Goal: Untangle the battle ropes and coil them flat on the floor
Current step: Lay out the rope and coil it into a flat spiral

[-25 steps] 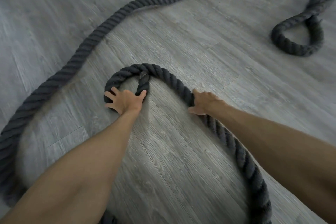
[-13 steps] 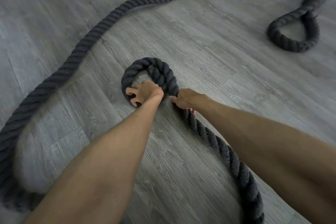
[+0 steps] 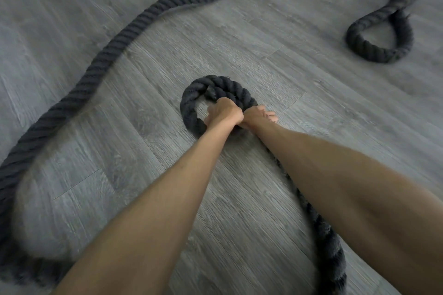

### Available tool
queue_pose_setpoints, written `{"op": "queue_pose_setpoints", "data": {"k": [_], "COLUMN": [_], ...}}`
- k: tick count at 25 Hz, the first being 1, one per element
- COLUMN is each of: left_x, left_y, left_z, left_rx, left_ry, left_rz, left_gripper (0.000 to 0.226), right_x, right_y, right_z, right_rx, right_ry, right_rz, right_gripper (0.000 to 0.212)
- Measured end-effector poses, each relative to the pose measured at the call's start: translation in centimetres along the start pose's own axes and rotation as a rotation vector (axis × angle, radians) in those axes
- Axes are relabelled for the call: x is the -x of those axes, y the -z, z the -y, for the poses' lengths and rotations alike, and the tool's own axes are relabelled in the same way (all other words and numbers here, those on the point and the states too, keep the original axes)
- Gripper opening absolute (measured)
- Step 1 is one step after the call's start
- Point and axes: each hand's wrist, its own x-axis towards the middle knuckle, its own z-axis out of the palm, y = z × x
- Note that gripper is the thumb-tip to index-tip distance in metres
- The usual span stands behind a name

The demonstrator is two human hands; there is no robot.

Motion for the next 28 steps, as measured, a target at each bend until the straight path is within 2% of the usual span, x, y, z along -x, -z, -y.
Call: {"op": "queue_pose_setpoints", "data": {"k": [2,5,7,9,10,11,14,17,21,23,26,28], "left_x": [-0.3,-2.1,-3.5,-4.2,-4.3,-4.2,-3.8,-3.5,-3.1,-2.3,-1.1,-0.4], "left_y": [0.7,1.6,1.2,0.3,-0.4,-1.0,-2.0,-1.8,-2.9,-3.7,-4.4,-4.8], "left_z": [1.2,3.7,4.5,4.5,4.5,4.7,5.2,5.3,6.0,6.1,5.5,4.6], "left_rx": [-0.286,-0.682,-0.760,-0.651,-0.627,-0.658,-0.747,-0.751,-0.727,-0.687,-0.676,-0.799], "left_ry": [-0.127,-0.392,-0.570,-0.578,-0.555,-0.550,-0.614,-0.579,-0.477,-0.397,-0.270,-0.337], "left_rz": [-0.057,-0.237,-0.156,0.092,0.188,0.207,0.009,-0.066,-0.131,-0.117,-0.065,-0.077], "left_gripper": [0.038,0.067,0.083,0.096,0.104,0.109,0.091,0.086,0.100,0.107,0.113,0.116], "right_x": [-0.3,-0.5,-1.0,-0.8,-0.8,-1.0,-0.6,0.8,1.9,2.0,2.1,1.8], "right_y": [0.5,1.6,1.8,1.7,1.8,1.8,2.1,2.5,1.9,1.7,1.8,2.4], "right_z": [-0.2,-0.8,-1.2,-1.7,-2.0,-2.4,-4.8,-7.7,-9.3,-9.5,-9.7,-10.3], "right_rx": [0.065,0.335,0.460,0.482,0.453,0.420,0.395,0.433,0.434,0.439,0.432,0.449], "right_ry": [0.111,0.398,0.585,0.661,0.666,0.671,0.618,0.355,0.052,0.024,0.112,0.195], "right_rz": [0.013,0.021,0.074,0.098,0.094,0.086,0.004,-0.014,0.059,0.042,-0.022,-0.050], "right_gripper": [0.085,0.086,0.089,0.090,0.090,0.090,0.092,0.117,0.137,0.132,0.114,0.106]}}
